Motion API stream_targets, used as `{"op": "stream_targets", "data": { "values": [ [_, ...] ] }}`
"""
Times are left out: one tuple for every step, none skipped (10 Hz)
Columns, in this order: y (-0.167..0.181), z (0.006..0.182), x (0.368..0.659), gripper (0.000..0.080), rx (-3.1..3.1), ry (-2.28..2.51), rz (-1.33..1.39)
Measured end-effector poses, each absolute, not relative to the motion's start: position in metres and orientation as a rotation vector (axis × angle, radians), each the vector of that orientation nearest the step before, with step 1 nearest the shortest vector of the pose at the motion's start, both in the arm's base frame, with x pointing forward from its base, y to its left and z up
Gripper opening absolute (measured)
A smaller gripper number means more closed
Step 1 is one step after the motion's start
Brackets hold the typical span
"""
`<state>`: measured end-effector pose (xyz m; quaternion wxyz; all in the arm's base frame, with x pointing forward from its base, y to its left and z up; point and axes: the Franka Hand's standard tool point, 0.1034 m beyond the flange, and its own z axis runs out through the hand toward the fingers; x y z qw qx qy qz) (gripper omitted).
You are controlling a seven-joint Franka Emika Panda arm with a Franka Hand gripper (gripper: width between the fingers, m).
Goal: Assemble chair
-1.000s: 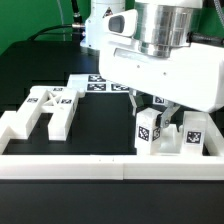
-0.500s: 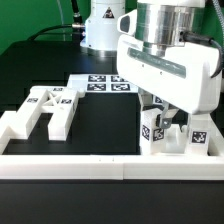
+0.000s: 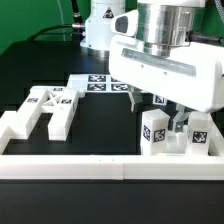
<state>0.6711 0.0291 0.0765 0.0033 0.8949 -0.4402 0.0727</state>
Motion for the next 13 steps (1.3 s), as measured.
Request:
{"op": "stream_targets", "data": {
  "values": [
    [0.027, 0.078, 0.674, 0.0648, 2.853, -1.288, 0.264],
    [0.023, 0.079, 0.676, 0.0648, 2.918, -1.121, 0.29],
    [0.018, 0.08, 0.677, 0.0649, 2.97, -1.032, 0.304],
    [0.017, 0.079, 0.676, 0.0649, 3.0, -0.882, 0.302],
    [0.017, 0.079, 0.676, 0.0649, 3.012, -0.826, 0.301],
    [0.015, 0.079, 0.676, 0.0649, 3.038, -0.68, 0.302],
    [0.011, 0.08, 0.677, 0.0649, 3.058, -0.552, 0.302],
    [0.008, 0.082, 0.677, 0.0649, 3.069, -0.473, 0.298],
    [0.007, 0.087, 0.677, 0.0649, 3.081, -0.446, 0.283],
    [0.007, 0.091, 0.678, 0.0649, 3.095, -0.355, 0.259],
    [0.01, 0.093, 0.677, 0.0649, 3.107, -0.31, 0.216],
    [0.015, 0.094, 0.679, 0.0649, 3.108, -0.265, 0.219],
    [0.014, 0.093, 0.679, 0.0649, 3.106, -0.199, 0.217]
  ]
}}
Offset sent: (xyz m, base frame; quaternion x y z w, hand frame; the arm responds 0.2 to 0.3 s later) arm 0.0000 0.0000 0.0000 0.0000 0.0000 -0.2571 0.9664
